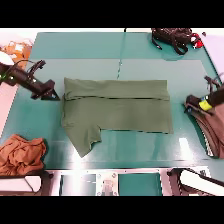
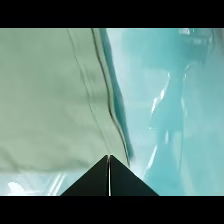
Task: Fold the shirts.
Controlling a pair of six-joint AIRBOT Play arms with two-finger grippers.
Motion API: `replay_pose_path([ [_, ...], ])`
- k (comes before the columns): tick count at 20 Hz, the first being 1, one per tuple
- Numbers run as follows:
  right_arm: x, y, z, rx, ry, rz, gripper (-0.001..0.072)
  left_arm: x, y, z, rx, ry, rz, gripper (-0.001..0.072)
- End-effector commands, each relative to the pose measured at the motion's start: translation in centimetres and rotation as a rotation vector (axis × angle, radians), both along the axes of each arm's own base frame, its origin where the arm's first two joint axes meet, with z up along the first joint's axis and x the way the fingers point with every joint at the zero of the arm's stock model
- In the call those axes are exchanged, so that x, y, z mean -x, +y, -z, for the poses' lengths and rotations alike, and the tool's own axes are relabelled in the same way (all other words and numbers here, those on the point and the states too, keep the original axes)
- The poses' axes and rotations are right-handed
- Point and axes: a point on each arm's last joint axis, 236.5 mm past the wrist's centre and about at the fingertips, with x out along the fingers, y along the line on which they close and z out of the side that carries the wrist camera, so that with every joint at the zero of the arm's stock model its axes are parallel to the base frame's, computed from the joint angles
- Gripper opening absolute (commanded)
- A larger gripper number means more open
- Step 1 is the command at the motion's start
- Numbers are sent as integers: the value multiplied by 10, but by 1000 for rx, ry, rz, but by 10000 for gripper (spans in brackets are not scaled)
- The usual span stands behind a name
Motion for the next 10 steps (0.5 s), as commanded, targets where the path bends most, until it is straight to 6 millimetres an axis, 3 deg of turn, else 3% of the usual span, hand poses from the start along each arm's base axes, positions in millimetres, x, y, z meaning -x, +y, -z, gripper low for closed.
replay_pose_path([
  [1,62,17,21,-10,11,136,28,58,20,17,-148,-24,-74,23],
  [2,75,26,29,-23,19,151,140,74,17,25,-146,-27,-90,27],
  [3,80,36,36,-49,11,164,305,89,11,35,-137,-22,-100,251],
  [4,81,46,44,-82,-6,186,400,102,5,47,-130,1,-123,513],
  [7,71,75,63,-211,-69,278,407,139,-18,92,-129,91,-126,541],
  [10,61,88,81,-284,-123,405,407,146,-44,121,-99,70,-164,540],
])
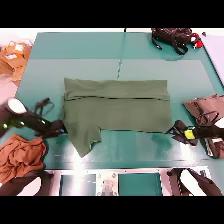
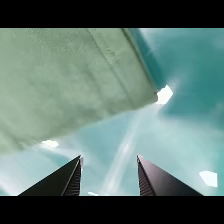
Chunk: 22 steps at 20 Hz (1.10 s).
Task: Fold the shirts.
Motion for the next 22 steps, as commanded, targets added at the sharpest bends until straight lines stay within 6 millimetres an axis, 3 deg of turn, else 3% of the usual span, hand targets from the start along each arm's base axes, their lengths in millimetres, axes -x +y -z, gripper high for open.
replay_pose_path([
  [1,-12,16,20,-83,-72,167,407,11,-24,33,21,-35,-70,540],
  [4,-20,14,29,-96,-93,248,407,2,-30,42,33,-82,-117,539],
  [7,-40,8,27,-116,-148,327,406,-21,-36,37,74,-150,-214,528],
  [8,-44,8,27,-127,-153,351,389,-27,-41,33,104,-167,-229,346],
  [9,-46,7,27,-133,-155,364,294,-30,-49,28,141,-184,-221,177],
  [10,-48,7,26,-131,-165,355,161,-31,-56,22,178,-198,-200,58],
  [11,-49,8,25,-121,-183,320,24,-32,-62,15,204,-211,-165,23],
  [14,-45,13,19,-107,-192,197,16,-25,-66,-11,214,-203,-22,22],
  [20,-15,-12,-2,55,-91,8,16,2,-23,-49,7,-204,107,22],
  [22,-11,-22,-19,109,-88,-16,15,4,-22,-61,3,-222,110,22],
])
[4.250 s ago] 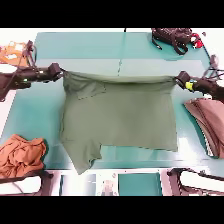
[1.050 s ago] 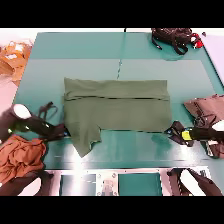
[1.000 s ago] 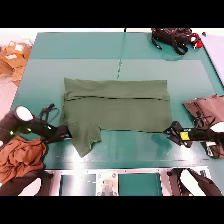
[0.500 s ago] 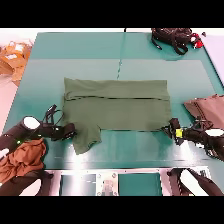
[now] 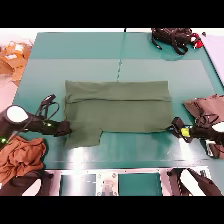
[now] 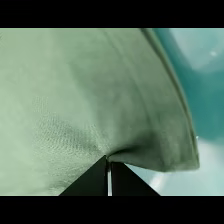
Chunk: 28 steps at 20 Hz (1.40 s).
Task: Fold the shirts.
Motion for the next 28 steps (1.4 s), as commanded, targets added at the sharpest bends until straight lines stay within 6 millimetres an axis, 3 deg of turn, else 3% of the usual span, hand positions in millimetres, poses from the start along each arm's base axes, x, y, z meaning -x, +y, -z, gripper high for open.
replay_pose_path([
  [1,14,-18,-25,108,36,-58,16,7,14,-21,-65,-15,13,22],
  [4,-11,-20,-51,124,-52,-57,16,-20,14,-43,-60,-123,-13,22],
  [6,-39,-17,-65,128,-126,-63,16,-42,14,-55,-56,-200,-40,22],
  [11,-124,-4,-83,111,-229,-108,16,-106,4,-52,-34,-220,-21,22],
  [16,-196,-11,-57,96,-189,-136,16,-186,1,-36,-44,-227,-33,22],
  [21,-237,-17,-7,85,-133,-133,17,-252,-3,-2,-46,-223,-44,24],
  [22,-244,-20,-2,88,-140,-119,30,-264,-2,1,-46,-240,-58,64],
  [23,-249,-23,0,91,-146,-114,147,-275,-3,0,-37,-268,-81,436],
  [24,-253,-28,-4,96,-154,-108,309,-284,-3,-3,-27,-295,-105,720],
  [25,-254,-33,-10,97,-159,-116,369,-289,-2,-8,-30,-316,-116,664],
  [28,-242,-53,-34,99,-155,-246,379,-298,10,-28,-57,-351,-100,662],
])
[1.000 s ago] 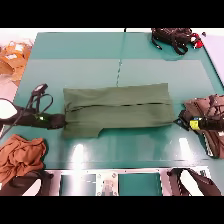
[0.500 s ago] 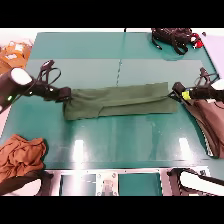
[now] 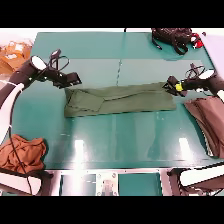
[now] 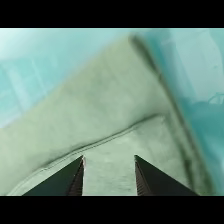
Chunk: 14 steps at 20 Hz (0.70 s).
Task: Fold the shirts.
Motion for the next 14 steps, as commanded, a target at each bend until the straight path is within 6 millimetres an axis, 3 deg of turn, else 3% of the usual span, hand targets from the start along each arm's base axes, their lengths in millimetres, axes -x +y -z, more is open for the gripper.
replay_pose_path([
  [1,12,-23,-16,9,18,-118,469,-16,12,-19,-10,-33,-11,662],
  [2,18,-35,-17,17,17,-141,538,-14,15,-24,-1,-14,-14,661],
  [5,35,-61,-5,11,40,-178,538,3,18,-31,7,60,23,661],
  [7,46,-60,16,-42,79,-222,539,15,16,-28,8,107,50,648],
  [8,49,-54,27,-79,89,-249,538,20,13,-27,16,127,61,435],
  [9,48,-50,37,-105,92,-261,538,25,12,-27,19,143,71,135],
  [10,46,-44,46,-137,91,-266,538,27,11,-26,21,152,77,34],
  [14,27,-16,59,-269,40,-280,538,33,2,-30,63,173,94,32],
])
